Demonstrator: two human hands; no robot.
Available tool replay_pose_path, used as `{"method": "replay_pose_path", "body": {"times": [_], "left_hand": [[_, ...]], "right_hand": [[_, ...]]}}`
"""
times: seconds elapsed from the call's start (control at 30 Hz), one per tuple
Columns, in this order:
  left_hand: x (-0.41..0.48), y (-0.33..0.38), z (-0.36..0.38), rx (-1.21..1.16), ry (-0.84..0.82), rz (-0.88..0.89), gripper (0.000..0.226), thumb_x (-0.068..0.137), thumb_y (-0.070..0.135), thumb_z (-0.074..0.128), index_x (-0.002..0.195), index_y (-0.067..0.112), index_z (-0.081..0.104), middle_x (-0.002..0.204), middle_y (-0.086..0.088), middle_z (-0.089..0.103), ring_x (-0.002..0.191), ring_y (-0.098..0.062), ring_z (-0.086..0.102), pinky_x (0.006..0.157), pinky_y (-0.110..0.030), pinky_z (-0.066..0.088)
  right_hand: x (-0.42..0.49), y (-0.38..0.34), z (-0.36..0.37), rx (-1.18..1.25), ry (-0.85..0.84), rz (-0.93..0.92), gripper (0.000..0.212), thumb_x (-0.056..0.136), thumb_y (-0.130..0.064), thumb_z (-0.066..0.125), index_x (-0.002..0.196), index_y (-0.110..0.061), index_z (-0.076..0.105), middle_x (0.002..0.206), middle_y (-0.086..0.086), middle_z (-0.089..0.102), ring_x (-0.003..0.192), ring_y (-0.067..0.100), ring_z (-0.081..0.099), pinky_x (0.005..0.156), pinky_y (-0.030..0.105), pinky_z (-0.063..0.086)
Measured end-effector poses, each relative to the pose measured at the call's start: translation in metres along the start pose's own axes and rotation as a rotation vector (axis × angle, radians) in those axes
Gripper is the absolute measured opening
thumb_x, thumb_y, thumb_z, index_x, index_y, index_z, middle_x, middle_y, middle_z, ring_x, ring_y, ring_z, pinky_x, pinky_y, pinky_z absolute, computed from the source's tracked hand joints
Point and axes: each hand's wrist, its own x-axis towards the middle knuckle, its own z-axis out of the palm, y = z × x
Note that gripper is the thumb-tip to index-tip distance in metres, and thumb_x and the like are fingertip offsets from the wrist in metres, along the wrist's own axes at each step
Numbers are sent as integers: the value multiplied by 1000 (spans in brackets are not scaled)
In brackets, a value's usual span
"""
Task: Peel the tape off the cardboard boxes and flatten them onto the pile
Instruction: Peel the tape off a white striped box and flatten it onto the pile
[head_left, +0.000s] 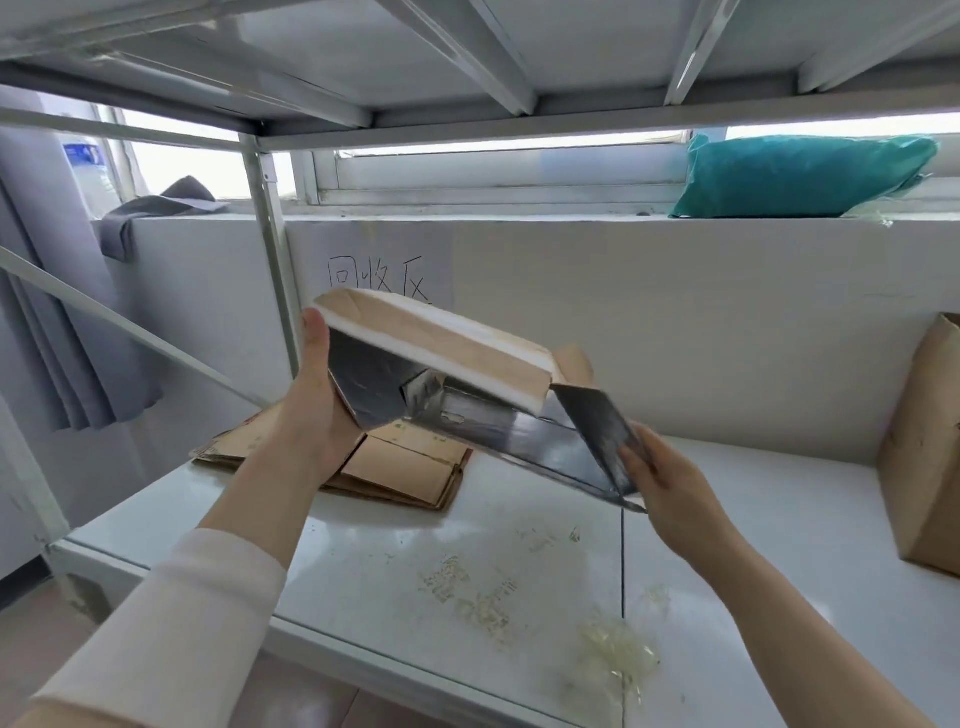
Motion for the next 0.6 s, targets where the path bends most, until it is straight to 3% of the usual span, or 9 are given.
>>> {"method": "replay_pose_path", "body": {"times": [0.07,0.17,0.23,0.33,0.4,0.43,0.5,0.57,0.6], "left_hand": [[1,-4,-1,-7,81,-31,64,84,63,40,130,19,48,114,-8,66,104,-29,65,80,-48,56],[5,-12,-2,-61,259,-64,51,85,43,59,126,15,51,113,-8,65,98,-27,64,70,-46,59],[9,-18,-10,-89,385,-57,41,87,26,62,124,12,53,111,-8,64,90,-23,64,61,-38,59],[2,-28,-37,-156,506,-32,31,91,22,57,121,13,56,107,-4,67,87,-20,64,68,-35,54],[-19,-33,-56,-229,518,-3,17,93,20,53,108,16,60,95,1,73,87,-18,65,75,-38,54],[-33,-36,-66,-265,537,17,11,94,18,51,101,17,61,83,4,75,85,-16,65,74,-36,53],[-62,-49,-87,-329,574,34,14,96,16,47,94,19,60,72,8,74,85,-13,65,76,-35,51],[-86,-70,-109,-406,595,6,19,97,18,42,100,20,61,74,8,75,86,-14,65,83,-38,50],[-97,-82,-119,-428,626,-20,21,97,19,41,107,19,60,76,7,75,85,-15,66,84,-39,52]], "right_hand": [[-7,3,4,-128,-97,-65,39,97,-12,41,123,-41,47,108,-6,60,96,11,55,70,-5,36],[-16,5,16,-309,-190,-198,44,96,-14,42,123,-48,42,120,-18,52,107,10,55,84,0,37],[-20,4,27,-375,-223,-252,44,97,-20,41,126,-53,39,127,-19,51,112,13,55,92,17,44],[-23,-6,41,-296,-374,-130,40,97,-32,37,118,-66,29,131,-22,45,117,8,48,99,21,38],[-28,-22,49,-75,-495,29,31,91,-48,33,118,-57,43,133,-25,44,120,1,43,102,21,35],[-30,-25,56,31,-504,77,40,87,-53,31,120,-45,53,130,-22,48,116,-2,45,98,15,34],[-31,-27,72,28,-467,73,48,92,-46,30,122,-21,58,128,-7,52,113,2,46,89,5,32],[-33,-18,97,-207,-462,49,42,97,-41,31,131,-25,50,143,-5,40,133,12,31,105,16,23],[-35,-12,109,-319,-491,80,42,96,-43,30,135,-33,43,149,-8,30,140,15,20,113,33,18]]}}
